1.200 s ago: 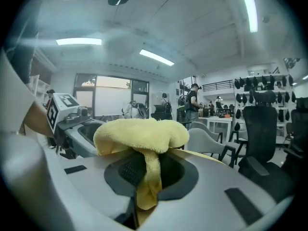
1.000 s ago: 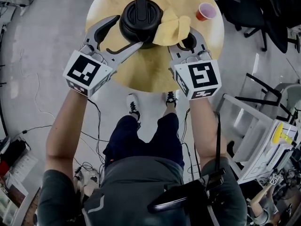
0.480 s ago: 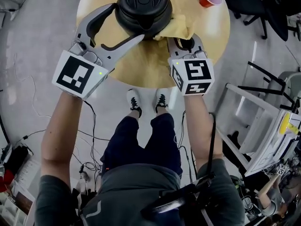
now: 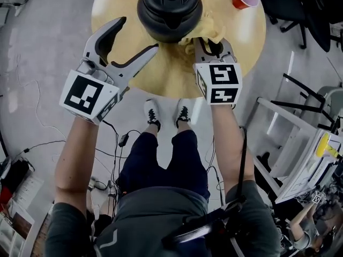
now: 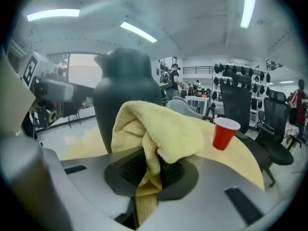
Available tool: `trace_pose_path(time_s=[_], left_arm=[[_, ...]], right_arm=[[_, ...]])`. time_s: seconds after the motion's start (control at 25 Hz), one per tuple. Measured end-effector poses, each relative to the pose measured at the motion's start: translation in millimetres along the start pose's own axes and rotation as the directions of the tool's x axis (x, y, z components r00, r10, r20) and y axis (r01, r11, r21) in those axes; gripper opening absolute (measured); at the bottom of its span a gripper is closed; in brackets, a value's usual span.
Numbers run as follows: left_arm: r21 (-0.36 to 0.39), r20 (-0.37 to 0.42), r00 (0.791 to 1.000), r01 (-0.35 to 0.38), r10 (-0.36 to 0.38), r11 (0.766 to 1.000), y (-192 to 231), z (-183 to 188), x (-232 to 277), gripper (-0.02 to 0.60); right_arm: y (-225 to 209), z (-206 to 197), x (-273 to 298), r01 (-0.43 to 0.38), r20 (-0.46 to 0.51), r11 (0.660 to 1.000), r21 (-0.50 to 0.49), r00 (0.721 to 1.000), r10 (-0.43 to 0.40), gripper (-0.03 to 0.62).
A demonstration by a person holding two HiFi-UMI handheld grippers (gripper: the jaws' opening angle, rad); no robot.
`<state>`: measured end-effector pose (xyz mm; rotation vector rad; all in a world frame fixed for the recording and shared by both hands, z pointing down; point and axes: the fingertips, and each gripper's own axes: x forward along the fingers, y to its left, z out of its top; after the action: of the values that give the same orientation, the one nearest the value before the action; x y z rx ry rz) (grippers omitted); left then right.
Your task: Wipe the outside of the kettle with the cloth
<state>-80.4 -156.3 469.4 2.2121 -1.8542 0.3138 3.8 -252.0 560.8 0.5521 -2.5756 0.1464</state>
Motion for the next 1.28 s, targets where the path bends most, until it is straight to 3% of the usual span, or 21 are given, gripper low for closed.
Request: trace_pose_path(time_s=[0.08,0.12,0.16,0.2,0.36,0.48,0.6,0.8,1.0,1.28], left_arm=[[-0.056,0.008,1.000,-0.019,0.020,0.998,1.2,-1.3,-11.0,0.371],[-0.083,0.012,1.000,-0.026,0.027,0.996,1.3,-1.0,-17.1,0.341],[-0.103,0.015,0.999,-0.030,0.032,0.994,0.9,0.1,-22.9,0.251],[-0.113,0.016,0.999,-0.033,0.035,0.993,0.1,1.9,-28.0,0.202],[-0.109,0.011,0.999,-0.030,0.032,0.994,-2.3,8.7,-42.9,0.201],[-0.110,0.021,1.000,-0.020,0.023,0.994,-2.6,14.2,-50.1,0.159],[-0.122,0.040,0.999,-0.014,0.019,0.992,-1.1,19.3,-54.2,0.084],[-0.143,0.048,0.998,-0.030,0.037,0.989,1.3,17.3,-56.3,0.021],[-0.182,0.032,0.998,-0.042,0.048,0.982,-6.1,2.9,-50.9,0.009],[-0.258,0.007,0.999,-0.049,0.053,0.965,-10.5,-15.0,-50.5,0.009]], right_arm=[[6.3,24.0,-20.6,-0.008,0.057,1.000,0.015,0.998,0.007,0.063],[10.0,37.6,-31.7,-0.015,0.089,1.000,0.026,0.996,0.013,0.063],[13.6,51.6,-42.4,-0.022,0.119,0.999,0.037,0.993,0.018,0.063],[17.1,65.3,-51.7,-0.028,0.145,0.999,0.043,0.989,0.022,0.063],[33.9,106.9,-68.1,-0.051,0.197,0.998,0.027,0.979,0.045,0.063],[41.0,117.2,-63.6,-0.041,0.200,0.999,0.009,0.979,0.038,0.063],[41.1,110.5,-58.9,-0.010,0.196,1.000,0.025,0.981,0.005,0.063],[46.4,97.2,-59.2,0.014,0.231,0.999,0.037,0.973,-0.022,0.063],[39.6,76.1,-58.0,0.011,0.248,0.998,0.054,0.969,-0.024,0.063],[37.9,10.0,-18.9,-0.028,0.115,0.992,0.122,0.993,0.014,0.063]])
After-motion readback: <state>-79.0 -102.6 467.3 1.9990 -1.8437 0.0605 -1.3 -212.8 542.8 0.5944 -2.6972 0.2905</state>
